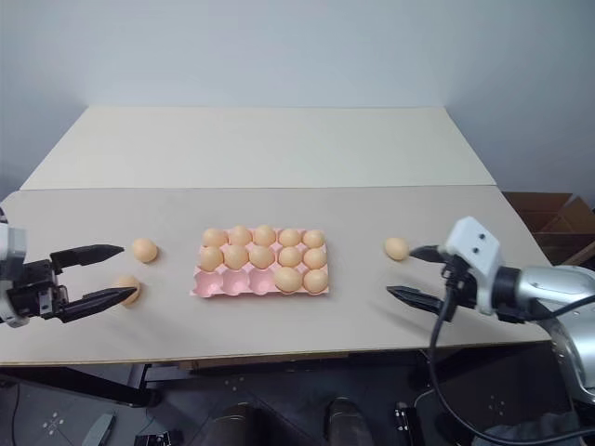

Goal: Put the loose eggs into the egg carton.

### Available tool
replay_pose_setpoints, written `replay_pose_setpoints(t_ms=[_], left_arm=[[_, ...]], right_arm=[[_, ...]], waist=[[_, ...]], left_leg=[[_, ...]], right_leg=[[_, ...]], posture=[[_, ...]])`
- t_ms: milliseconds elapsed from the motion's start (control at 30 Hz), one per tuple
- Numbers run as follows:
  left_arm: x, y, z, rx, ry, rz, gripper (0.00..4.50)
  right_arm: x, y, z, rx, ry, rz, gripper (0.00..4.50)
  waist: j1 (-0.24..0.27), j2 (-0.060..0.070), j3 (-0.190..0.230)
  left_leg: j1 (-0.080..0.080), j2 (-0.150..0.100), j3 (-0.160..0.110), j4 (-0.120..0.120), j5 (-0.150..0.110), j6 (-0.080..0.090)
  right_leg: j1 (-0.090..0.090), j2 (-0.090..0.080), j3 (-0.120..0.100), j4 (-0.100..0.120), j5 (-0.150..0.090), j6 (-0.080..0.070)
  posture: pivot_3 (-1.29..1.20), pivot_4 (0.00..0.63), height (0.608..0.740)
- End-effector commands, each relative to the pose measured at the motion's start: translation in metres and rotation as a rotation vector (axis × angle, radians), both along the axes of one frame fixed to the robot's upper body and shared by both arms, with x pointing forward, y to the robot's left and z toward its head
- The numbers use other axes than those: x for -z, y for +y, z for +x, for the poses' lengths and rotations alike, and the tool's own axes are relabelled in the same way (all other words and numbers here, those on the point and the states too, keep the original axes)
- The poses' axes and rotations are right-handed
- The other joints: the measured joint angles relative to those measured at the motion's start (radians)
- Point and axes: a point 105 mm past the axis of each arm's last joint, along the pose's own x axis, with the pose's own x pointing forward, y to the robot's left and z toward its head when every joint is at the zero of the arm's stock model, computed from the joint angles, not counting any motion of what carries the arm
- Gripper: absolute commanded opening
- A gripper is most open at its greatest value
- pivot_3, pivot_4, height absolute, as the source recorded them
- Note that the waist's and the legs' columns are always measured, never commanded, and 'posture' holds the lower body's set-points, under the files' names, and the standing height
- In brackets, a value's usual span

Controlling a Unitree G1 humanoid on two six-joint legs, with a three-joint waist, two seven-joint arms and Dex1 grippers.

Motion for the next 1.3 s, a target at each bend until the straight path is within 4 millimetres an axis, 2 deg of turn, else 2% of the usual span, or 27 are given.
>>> replay_pose_setpoints(t_ms=[33, 200, 333, 500, 600, 700, 833, 967, 1067, 1133, 1200, 1300], left_arm=[[-0.009, 0.003, -0.003, 0.008, -0.027, 0.026, 4.5], [-0.007, -0.003, -0.001, 0.025, -0.027, 0.014, 4.5], [-0.007, -0.012, 0.007, 0.047, -0.052, 0.016, 4.5], [-0.012, -0.028, 0.016, 0.103, -0.077, -0.012, 4.5], [-0.013, -0.034, 0.023, 0.113, -0.091, -0.03, 4.5], [-0.013, -0.037, 0.024, 0.132, -0.089, -0.03, 4.5], [-0.013, -0.036, 0.024, 0.132, -0.089, -0.027, 4.5], [-0.013, -0.036, 0.023, 0.128, -0.092, -0.025, 4.5], [-0.013, -0.035, 0.02, 0.125, -0.091, -0.023, 4.5], [-0.013, -0.034, 0.02, 0.124, -0.088, -0.021, 4.5], [-0.013, -0.033, 0.019, 0.124, -0.084, -0.014, 4.5], [-0.014, -0.031, 0.019, 0.118, -0.086, -0.01, 4.5]], right_arm=[[-0.011, -0.004, -0.004, -0.012, -0.067, -0.024, 4.48], [-0.012, -0.004, -0.004, 0.007, -0.085, -0.024, 4.48], [-0.018, -0.006, 0.009, 0.072, -0.116, -0.022, 4.48], [-0.007, -0.013, 0.056, 0.297, -0.119, -0.086, 4.48], [0.006, -0.011, 0.08, 0.359, -0.083, -0.116, 4.48], [0.019, -0.008, 0.096, 0.378, -0.067, -0.163, 4.48], [0.028, 0.002, 0.113, 0.394, -0.036, -0.137, 4.48], [0.037, -0.002, 0.129, 0.447, -0.032, -0.153, 4.48], [0.041, -0.001, 0.132, 0.444, -0.003, -0.136, 3.94], [0.042, 0.002, 0.13, 0.422, -0.003, -0.14, 3.34], [0.037, 0.008, 0.128, 0.401, -0.01, -0.124, 2.47], [0.023, 0.02, 0.122, 0.358, -0.055, -0.101, 1.75]], waist=[[-0.002, 0.0, 0.0], [-0.001, 0.0, 0.0], [0.001, 0.0, 0.0], [-0.005, 0.0, 0.0], [-0.007, 0.0, 0.0], [-0.007, 0.0, 0.0], [-0.007, 0.0, 0.0], [-0.007, 0.0, 0.0], [-0.005, 0.0, 0.0], [-0.006, 0.0, 0.0], [-0.007, 0.0, 0.0], [-0.007, 0.0, 0.0]], left_leg=[[0.0, 0.0, 0.0, 0.0, 0.0, 0.0], [-0.001, 0.0, 0.0, 0.0, 0.0, 0.0], [-0.001, -0.001, 0.0, 0.0, 0.0, 0.0], [0.0, 0.0, 0.001, 0.0, 0.0, 0.0], [-0.002, -0.001, 0.001, 0.0, 0.0, 0.0], [-0.004, -0.001, 0.001, 0.0, 0.0, 0.0], [-0.005, -0.001, 0.001, 0.0, 0.0, 0.0], [-0.004, -0.001, 0.001, 0.0, 0.0, 0.0], [-0.004, -0.001, 0.001, 0.0, 0.0, 0.0], [-0.005, -0.001, 0.001, 0.0, 0.0, 0.0], [-0.005, -0.001, 0.001, 0.0, 0.0, 0.0], [-0.004, -0.001, 0.0, 0.0, 0.0, 0.0]], right_leg=[[0.0, 0.0, 0.0, 0.0, 0.0, 0.0], [-0.001, 0.0, 0.0, 0.0, 0.0, 0.0], [-0.001, -0.001, 0.0, 0.0, 0.001, -0.001], [-0.001, 0.0, 0.001, 0.0, 0.001, -0.004], [-0.002, 0.0, 0.001, 0.0, 0.003, -0.003], [-0.004, 0.0, 0.001, -0.001, 0.003, -0.002], [-0.004, 0.0, 0.001, -0.001, 0.004, -0.002], [-0.003, 0.0, 0.001, 0.0, 0.004, -0.002], [-0.004, 0.0, 0.001, 0.0, 0.004, -0.001], [-0.004, 0.0, 0.001, -0.001, 0.004, -0.001], [-0.004, 0.0, 0.001, 0.0, 0.004, -0.001], [-0.004, 0.0, 0.001, 0.001, 0.004, -0.001]], posture=[[0.0, 0.15, 0.74], [0.0, 0.15, 0.74], [0.0, 0.15, 0.74], [0.0, 0.15, 0.74], [0.0, 0.15, 0.74], [0.0, 0.15, 0.74], [0.0, 0.15, 0.74], [0.0, 0.15, 0.74], [0.0, 0.15, 0.74], [0.0, 0.15, 0.74], [0.0, 0.15, 0.74], [0.0, 0.15, 0.74]])
